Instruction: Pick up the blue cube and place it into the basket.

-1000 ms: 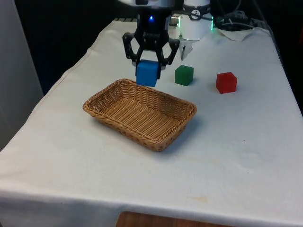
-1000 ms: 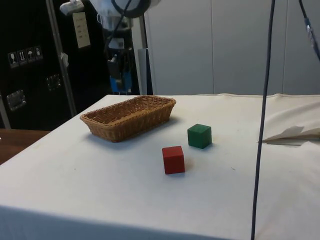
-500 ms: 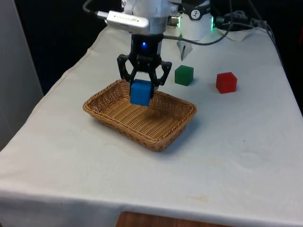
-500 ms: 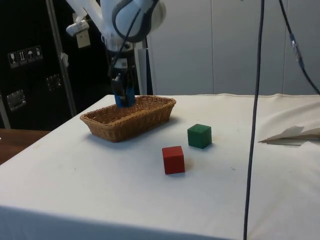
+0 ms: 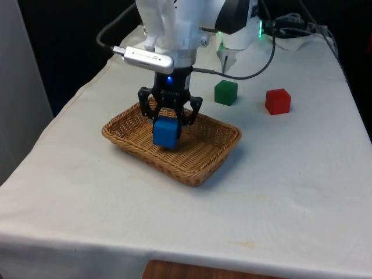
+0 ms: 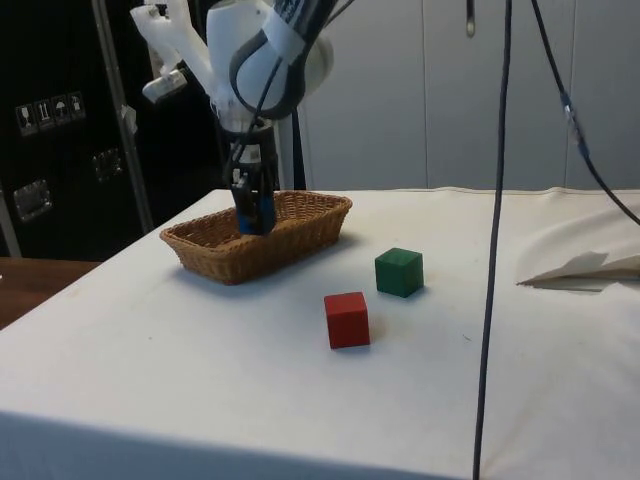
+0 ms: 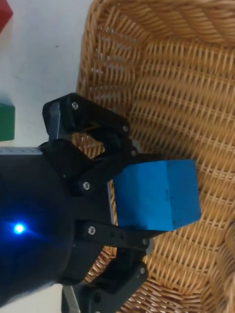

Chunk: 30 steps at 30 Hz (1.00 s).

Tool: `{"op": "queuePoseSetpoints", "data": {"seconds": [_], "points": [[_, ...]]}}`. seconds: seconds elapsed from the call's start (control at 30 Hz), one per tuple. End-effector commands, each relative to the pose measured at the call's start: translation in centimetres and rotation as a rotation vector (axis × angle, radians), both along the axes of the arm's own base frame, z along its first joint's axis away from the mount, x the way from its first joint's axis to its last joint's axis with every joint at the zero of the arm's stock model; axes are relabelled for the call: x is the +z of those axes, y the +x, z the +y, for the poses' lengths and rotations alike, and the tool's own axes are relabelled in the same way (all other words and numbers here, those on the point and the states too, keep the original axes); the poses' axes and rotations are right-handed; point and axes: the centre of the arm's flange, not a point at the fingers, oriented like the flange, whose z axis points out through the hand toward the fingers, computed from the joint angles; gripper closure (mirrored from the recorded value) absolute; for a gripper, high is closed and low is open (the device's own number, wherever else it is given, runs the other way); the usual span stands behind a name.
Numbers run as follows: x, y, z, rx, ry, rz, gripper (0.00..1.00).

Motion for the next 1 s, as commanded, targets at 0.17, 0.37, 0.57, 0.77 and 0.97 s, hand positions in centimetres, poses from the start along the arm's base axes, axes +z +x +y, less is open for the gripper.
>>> {"op": "queuePoseSetpoints", "data": {"seconds": [0.17, 0.37, 0.57, 0.77, 0.97], "points": [[-0.7, 0.2, -0.2, 0.0, 0.009, -0.003, 0.99], [-0.8, 0.1, -0.2, -0.002, 0.006, -0.001, 0.99], [-0.8, 0.2, -0.2, -0.009, 0.039, -0.012, 0.99], [-0.8, 0.2, -0.6, -0.013, 0.077, -0.018, 0.99], [-1.4, 0.1, -0.9, -0.018, 0.114, -0.018, 0.99]]}}
